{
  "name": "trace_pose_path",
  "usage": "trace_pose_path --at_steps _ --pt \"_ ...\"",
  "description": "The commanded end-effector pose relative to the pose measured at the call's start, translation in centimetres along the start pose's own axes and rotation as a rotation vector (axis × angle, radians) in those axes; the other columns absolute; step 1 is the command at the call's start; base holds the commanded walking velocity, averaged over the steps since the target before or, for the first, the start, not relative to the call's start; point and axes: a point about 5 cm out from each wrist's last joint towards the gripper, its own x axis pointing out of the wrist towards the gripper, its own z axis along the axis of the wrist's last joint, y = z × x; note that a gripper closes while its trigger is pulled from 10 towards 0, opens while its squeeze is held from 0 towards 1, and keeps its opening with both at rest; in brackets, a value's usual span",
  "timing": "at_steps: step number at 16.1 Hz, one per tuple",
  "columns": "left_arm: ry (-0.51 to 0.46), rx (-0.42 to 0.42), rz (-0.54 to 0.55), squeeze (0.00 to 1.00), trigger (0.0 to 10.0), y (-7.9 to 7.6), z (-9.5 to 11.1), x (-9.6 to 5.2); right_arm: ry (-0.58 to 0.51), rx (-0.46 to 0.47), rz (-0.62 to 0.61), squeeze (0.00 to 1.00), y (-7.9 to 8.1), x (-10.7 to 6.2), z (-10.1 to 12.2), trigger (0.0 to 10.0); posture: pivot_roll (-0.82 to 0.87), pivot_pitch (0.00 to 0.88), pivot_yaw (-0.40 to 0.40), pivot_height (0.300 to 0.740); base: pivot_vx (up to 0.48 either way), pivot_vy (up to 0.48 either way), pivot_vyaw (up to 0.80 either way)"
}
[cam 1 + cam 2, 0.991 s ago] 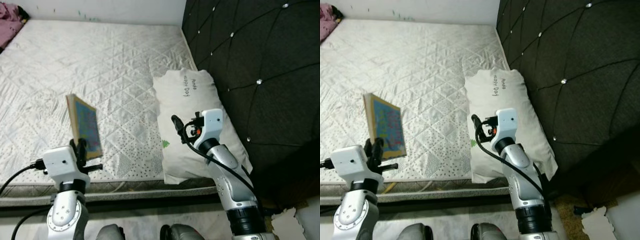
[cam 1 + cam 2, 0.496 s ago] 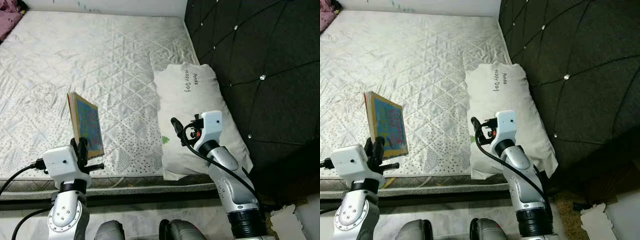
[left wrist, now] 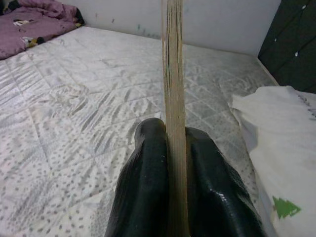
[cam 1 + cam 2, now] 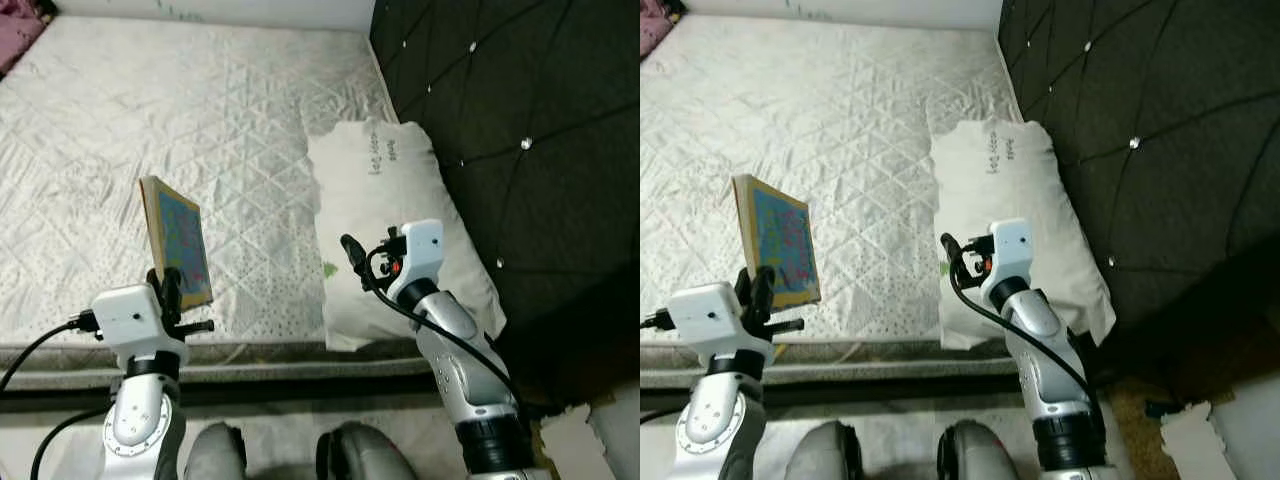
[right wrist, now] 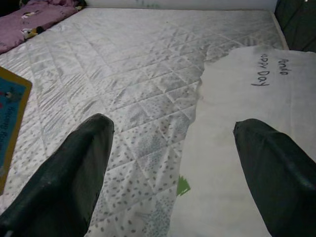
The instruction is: Clean up the room
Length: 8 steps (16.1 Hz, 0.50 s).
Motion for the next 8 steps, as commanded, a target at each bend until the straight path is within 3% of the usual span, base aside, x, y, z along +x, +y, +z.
trace_pose_path --at_steps 1,8 --pt "-0.019 0.003 0.003 0.0 10.0 -0.09 0.42 0.02 0.004 0.001 0.0 0.0 -0.12 0.09 0.04 10.0 -0.02 0.119 -0.07 0.665 0.0 0.0 0.0" --pt "-0.027 -0.023 0.0 0.0 10.0 -0.22 0.64 0.24 0.012 -0.006 0.034 0.0 0.15 0.45 -0.05 10.0 -0.02 0.116 -0.08 0.665 0.0 0.0 0.0"
